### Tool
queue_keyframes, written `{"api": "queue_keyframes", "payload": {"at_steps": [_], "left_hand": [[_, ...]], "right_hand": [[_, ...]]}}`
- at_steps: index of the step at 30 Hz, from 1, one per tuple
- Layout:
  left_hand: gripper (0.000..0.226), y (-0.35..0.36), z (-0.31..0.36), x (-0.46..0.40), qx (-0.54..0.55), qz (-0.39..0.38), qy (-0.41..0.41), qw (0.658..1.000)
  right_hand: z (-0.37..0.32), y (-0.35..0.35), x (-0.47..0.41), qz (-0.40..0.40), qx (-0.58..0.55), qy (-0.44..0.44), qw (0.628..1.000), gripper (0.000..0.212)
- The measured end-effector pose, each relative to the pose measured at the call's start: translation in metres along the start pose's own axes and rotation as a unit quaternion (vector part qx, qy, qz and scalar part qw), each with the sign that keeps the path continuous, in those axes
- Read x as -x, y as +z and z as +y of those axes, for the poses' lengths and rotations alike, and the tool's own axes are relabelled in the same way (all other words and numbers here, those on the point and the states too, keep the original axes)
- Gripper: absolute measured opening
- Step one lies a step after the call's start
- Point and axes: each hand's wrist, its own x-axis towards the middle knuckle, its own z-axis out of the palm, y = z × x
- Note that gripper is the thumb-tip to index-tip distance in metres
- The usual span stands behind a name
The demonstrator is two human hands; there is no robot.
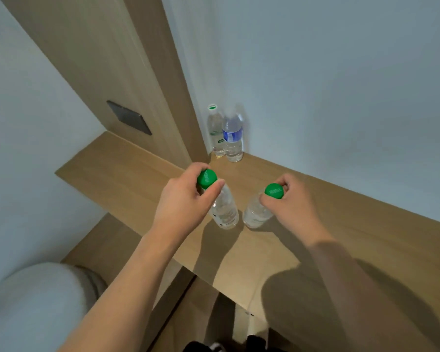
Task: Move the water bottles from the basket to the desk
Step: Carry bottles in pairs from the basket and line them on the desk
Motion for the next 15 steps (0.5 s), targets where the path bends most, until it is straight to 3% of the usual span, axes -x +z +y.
{"api": "queue_keyframes", "payload": {"at_steps": [10, 15], "left_hand": [[0.025, 0.032, -0.007, -0.107, -0.018, -0.079, 0.062, 0.995], [0.029, 0.054, -0.014, -0.152, -0.013, -0.109, 0.073, 0.991]], "right_hand": [[-0.012, -0.001, -0.081, 0.039, 0.025, 0.011, 0.999, 0.025], [-0.016, 0.002, -0.12, 0.048, 0.096, 0.033, 0.994, 0.018]]}}
